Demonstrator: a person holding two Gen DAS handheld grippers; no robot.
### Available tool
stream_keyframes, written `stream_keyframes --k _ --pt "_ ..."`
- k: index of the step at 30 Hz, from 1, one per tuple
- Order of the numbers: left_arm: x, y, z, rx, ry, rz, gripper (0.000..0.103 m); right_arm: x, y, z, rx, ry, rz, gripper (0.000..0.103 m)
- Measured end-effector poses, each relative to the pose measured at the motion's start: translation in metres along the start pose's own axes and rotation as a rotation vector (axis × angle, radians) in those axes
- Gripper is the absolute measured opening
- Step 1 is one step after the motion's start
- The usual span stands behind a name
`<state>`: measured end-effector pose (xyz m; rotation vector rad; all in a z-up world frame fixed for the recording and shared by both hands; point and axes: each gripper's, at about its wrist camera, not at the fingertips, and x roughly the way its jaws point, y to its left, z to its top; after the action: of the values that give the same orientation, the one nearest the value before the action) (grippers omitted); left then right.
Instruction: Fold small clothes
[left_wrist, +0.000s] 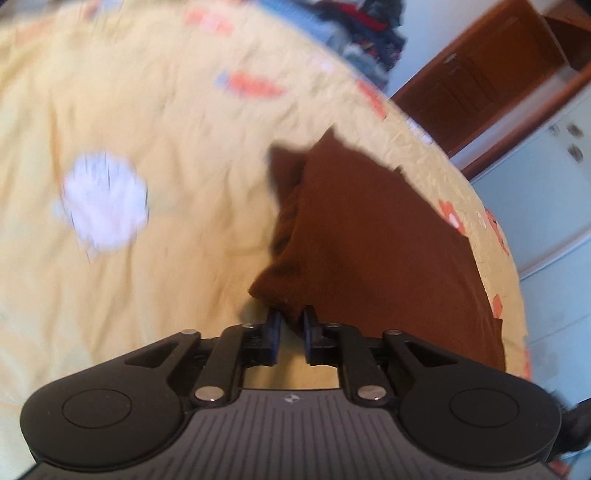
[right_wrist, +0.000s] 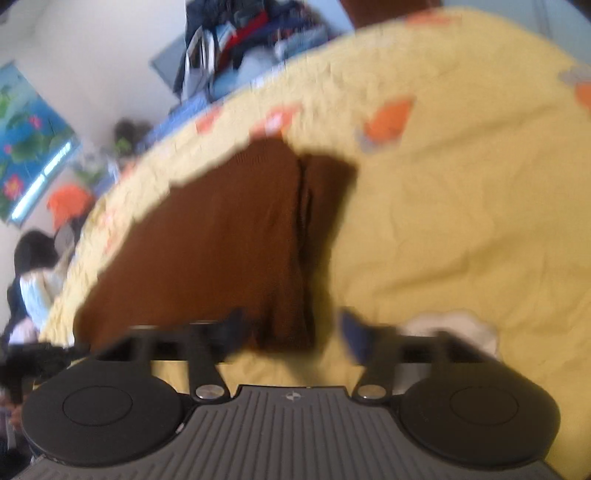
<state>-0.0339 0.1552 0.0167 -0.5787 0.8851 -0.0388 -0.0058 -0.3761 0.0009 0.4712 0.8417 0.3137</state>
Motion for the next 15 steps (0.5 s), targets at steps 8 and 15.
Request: stream_keyframes --k 8,15 --pt "-0.010 -0.079 -0.004 0.255 -0.195 -0.025 0.088 0.024 0.075 0.027 -0.220 -0.067 0.050 0.081" --pt "0.095 -0.123 -0.031 0.571 -0.006 0.160 0.088 0.111 0.141 -0.005 -0.551 0.131 -0.100 0.084"
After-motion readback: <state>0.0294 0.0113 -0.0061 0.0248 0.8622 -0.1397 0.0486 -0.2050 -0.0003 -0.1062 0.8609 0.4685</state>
